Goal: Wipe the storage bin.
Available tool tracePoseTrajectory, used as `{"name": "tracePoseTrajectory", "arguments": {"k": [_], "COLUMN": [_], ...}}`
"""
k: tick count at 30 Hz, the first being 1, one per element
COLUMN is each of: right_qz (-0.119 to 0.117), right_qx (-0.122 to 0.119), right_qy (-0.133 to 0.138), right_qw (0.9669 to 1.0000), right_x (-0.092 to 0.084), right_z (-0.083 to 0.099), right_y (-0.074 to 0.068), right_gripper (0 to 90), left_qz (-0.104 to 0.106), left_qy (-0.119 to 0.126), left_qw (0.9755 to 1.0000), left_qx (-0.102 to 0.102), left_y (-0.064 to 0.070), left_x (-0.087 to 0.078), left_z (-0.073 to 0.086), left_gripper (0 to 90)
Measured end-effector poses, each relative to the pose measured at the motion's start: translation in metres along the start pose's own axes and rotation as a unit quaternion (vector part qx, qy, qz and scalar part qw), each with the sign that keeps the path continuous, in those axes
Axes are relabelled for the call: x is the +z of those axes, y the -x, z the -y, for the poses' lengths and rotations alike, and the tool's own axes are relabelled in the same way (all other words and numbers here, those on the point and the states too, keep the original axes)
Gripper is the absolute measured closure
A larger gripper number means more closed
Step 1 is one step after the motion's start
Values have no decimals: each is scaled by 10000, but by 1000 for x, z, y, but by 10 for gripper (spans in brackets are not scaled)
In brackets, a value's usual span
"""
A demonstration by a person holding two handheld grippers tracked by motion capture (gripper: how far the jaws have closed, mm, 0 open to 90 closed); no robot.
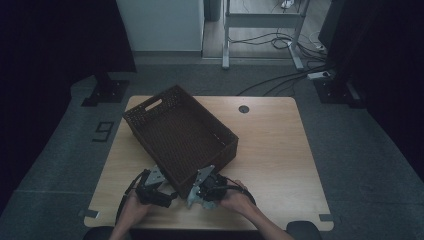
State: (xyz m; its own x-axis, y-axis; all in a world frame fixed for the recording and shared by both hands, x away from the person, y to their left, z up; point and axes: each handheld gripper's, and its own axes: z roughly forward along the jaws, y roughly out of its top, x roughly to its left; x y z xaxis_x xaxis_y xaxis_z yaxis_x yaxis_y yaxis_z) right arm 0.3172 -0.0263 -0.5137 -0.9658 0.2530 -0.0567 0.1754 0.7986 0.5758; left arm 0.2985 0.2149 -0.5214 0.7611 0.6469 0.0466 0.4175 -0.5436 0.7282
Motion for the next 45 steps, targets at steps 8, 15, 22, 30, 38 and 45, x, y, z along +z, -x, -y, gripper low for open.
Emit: {"name": "tracePoseTrajectory", "arguments": {"k": [8, 15, 22, 30, 38, 45], "right_qz": [-124, -198, -194, -120, -17, 188], "right_qx": [-114, -211, -107, 168, 400, 432], "right_qy": [48, 68, 133, 333, 584, 663], "right_qw": [9998, 9996, 9997, 9992, 9975, 9967], "right_x": [5, 8, 1, -24, -50, -71], "right_z": [-7, -11, -6, 3, 11, 10], "right_y": [-11, -17, -15, -8, 2, 10], "right_gripper": [715, 715, 719, 720, 720, 720], "left_qz": [23, 33, 48, 53, 53, 34], "left_qy": [12, 8, 4, 22, 21, 2], "left_qw": [10000, 10000, 10000, 10000, 9999, 9999], "left_qx": [-14, -28, -48, -82, -97, -96], "left_y": [0, 0, 0, 0, 0, 0], "left_x": [0, 0, 0, 0, 0, 0], "left_z": [0, 0, 1, 1, 1, 1], "left_gripper": [21, 21, 20, 19, 18, 15]}}
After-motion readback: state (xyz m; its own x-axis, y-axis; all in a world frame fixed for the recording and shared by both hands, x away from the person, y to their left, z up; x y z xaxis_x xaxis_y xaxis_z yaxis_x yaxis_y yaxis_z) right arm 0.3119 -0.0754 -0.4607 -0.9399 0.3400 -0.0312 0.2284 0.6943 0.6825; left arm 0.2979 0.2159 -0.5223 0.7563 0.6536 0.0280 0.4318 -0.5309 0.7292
